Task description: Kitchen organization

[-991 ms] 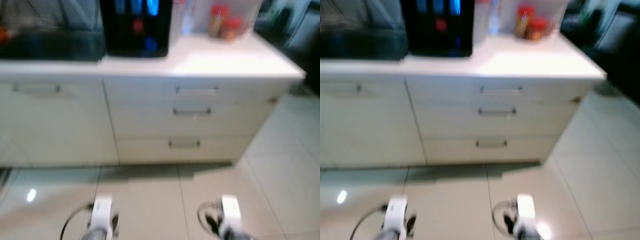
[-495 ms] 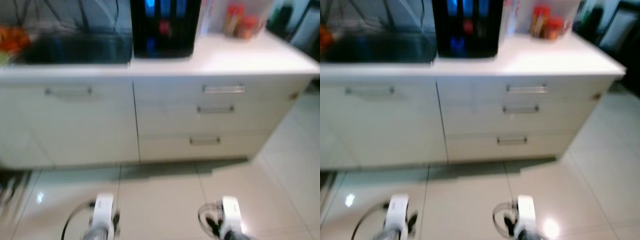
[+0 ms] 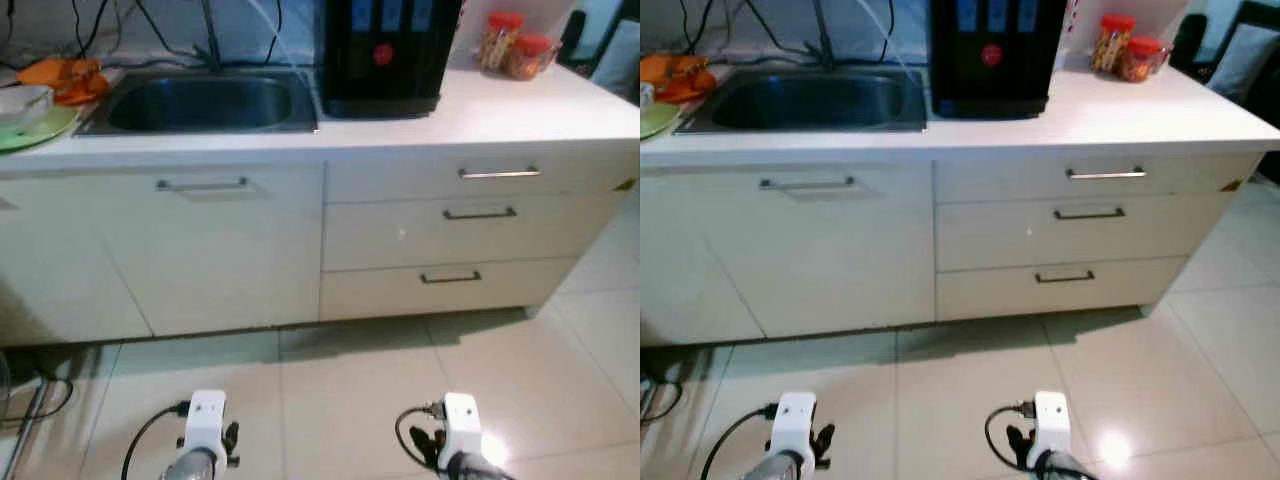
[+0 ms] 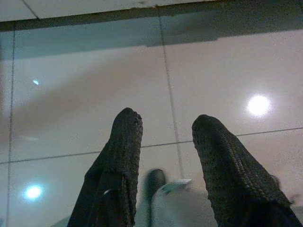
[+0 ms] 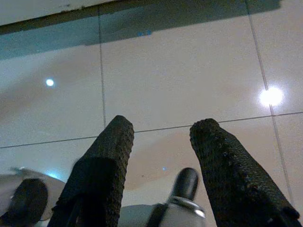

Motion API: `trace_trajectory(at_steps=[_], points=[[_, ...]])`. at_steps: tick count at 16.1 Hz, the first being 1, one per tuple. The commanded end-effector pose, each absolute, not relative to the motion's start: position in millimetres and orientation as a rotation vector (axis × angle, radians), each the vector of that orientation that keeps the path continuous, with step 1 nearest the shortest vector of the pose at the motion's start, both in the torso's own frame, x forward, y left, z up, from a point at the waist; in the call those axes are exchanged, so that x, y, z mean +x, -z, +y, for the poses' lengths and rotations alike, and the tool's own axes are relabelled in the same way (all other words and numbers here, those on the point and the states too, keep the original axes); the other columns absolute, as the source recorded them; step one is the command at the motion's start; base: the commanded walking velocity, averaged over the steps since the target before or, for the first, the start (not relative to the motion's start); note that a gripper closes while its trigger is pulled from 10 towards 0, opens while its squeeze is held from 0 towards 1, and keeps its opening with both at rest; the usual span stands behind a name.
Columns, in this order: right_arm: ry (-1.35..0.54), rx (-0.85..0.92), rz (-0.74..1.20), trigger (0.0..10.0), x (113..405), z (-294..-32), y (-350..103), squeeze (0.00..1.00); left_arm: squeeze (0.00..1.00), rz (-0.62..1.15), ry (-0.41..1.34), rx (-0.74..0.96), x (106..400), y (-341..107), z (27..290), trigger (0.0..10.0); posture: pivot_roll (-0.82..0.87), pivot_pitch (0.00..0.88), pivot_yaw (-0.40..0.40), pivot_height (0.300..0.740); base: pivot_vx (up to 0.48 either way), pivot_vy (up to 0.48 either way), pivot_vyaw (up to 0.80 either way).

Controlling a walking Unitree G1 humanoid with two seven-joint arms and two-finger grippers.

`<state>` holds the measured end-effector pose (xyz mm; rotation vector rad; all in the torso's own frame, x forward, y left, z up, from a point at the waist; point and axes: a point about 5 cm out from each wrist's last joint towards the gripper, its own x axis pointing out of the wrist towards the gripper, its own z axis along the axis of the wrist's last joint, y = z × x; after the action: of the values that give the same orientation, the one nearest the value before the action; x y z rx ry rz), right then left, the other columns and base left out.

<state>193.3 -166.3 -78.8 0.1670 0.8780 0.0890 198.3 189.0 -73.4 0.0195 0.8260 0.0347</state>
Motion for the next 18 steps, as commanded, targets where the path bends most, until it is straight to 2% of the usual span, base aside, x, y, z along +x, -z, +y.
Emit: trace_trajectory(at_steps=[1, 4, 8, 18], points=[[-0.109, 0.175, 0.871, 10.0, 196.6, -158.4, 77.6, 0.00, 0.00, 0.829, -0.060, 0.030, 197.2, 72.7, 198.5, 10.0, 0.15, 0.000, -0.026, 0.740, 0.000, 0.480, 0.00], [-0.113, 0.174, 0.873, 10.0, 196.6, -158.1, 77.6, 0.00, 0.00, 0.822, -0.076, 0.027, 197.8, 72.0, 200.5, 10.0, 0.16, 0.000, -0.029, 0.740, 0.000, 0.424, 0.00], [-0.120, 0.172, 0.878, 10.0, 195.2, -157.1, 78.4, 0.00, 0.00, 0.831, -0.078, 0.032, 194.7, 73.6, 200.7, 10.0, 0.16, 0.000, -0.029, 0.740, 0.000, 0.000, 0.00], [-0.167, 0.156, 0.883, 10.0, 194.5, -151.6, 78.7, 0.00, 0.00, 0.833, -0.102, 0.052, 192.6, 74.0, 204.5, 10.0, 0.17, 0.000, -0.033, 0.740, 0.413, 0.000, 0.08]])
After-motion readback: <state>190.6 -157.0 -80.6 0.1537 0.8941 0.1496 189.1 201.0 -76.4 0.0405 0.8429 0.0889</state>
